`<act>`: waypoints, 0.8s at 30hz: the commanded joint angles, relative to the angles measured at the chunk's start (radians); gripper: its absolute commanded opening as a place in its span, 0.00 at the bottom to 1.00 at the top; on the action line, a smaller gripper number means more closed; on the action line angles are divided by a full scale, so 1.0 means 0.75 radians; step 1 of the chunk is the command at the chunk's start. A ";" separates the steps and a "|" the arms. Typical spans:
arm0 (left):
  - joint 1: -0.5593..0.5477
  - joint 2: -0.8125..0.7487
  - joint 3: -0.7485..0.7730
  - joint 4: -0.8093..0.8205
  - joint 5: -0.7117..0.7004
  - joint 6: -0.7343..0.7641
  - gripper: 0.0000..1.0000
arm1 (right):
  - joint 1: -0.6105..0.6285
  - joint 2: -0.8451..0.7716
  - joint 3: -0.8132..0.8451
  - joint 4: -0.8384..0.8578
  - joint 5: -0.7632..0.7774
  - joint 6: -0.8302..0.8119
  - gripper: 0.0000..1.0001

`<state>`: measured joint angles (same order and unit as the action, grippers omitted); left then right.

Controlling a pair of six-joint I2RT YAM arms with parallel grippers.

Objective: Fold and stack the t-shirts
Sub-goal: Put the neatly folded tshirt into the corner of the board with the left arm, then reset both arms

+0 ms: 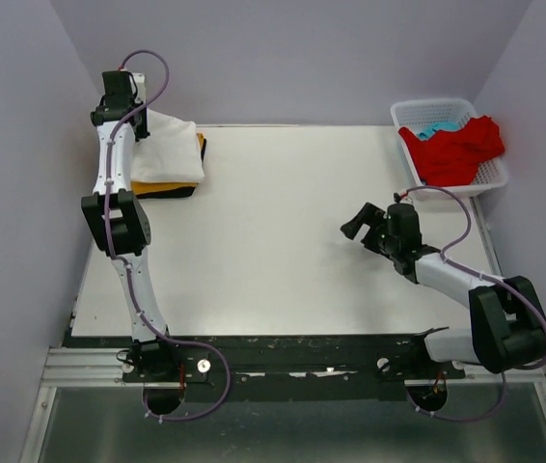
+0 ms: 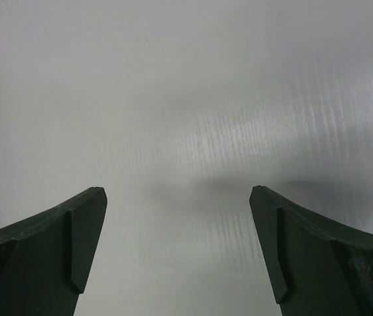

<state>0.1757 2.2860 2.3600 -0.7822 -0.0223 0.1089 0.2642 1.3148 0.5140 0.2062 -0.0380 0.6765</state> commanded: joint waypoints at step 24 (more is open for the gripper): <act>-0.452 -1.324 -1.472 0.549 0.024 -0.830 0.99 | -0.005 -0.837 -0.077 -0.557 0.254 -0.002 1.00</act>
<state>-0.0025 1.4513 1.5951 -0.4709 -0.0280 -0.4206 0.2642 0.7631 0.4839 -0.0620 0.0708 0.6651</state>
